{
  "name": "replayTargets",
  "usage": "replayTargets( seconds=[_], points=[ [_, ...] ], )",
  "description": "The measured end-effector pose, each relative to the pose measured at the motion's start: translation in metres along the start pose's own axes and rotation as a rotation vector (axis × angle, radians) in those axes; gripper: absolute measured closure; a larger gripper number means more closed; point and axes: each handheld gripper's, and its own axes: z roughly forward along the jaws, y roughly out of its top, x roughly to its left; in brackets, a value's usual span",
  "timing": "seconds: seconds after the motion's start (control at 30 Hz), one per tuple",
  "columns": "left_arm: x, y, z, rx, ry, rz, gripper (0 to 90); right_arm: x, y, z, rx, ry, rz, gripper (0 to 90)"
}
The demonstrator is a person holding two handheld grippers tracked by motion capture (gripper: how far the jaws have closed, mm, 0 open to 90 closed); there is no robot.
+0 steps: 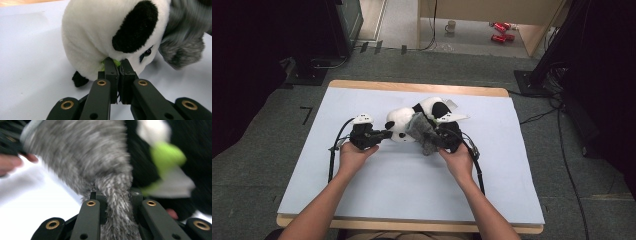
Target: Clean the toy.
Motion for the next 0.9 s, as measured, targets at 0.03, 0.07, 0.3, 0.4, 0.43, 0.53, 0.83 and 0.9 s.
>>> replayTargets(
  seconds=[0.03,0.07,0.3,0.4,0.43,0.53,0.83,0.9],
  points=[
    [0.001,0.001,0.000,0.000,-0.001,-0.003,88.3,-0.003,-0.003,-0.001,0.013,-0.017,0.002,77.3],
    [0.002,0.001,0.000,-0.001,-0.003,-0.008,88.3,-0.007,-0.005,-0.002,0.031,-0.024,0.017,77.3],
    [0.004,0.004,0.001,-0.008,-0.002,-0.021,88.3,-0.025,-0.012,-0.017,0.057,-0.037,0.088,77.7],
    [0.005,0.005,0.001,-0.012,-0.006,-0.031,88.3,-0.015,-0.007,-0.020,0.044,0.011,0.040,77.8],
    [0.005,0.005,0.001,-0.011,-0.005,-0.028,88.3,-0.010,-0.005,-0.021,0.039,0.027,0.023,77.8],
    [0.003,0.005,0.000,-0.006,-0.006,-0.019,88.3,0.006,0.002,-0.022,0.019,0.072,-0.028,77.8],
    [-0.011,0.005,-0.003,-0.018,-0.024,-0.006,88.3,0.035,0.021,-0.015,-0.011,0.166,-0.049,77.6],
    [-0.015,0.004,-0.003,-0.017,-0.025,0.002,88.3,0.038,0.022,-0.007,0.011,0.154,-0.049,77.2]
  ],
)
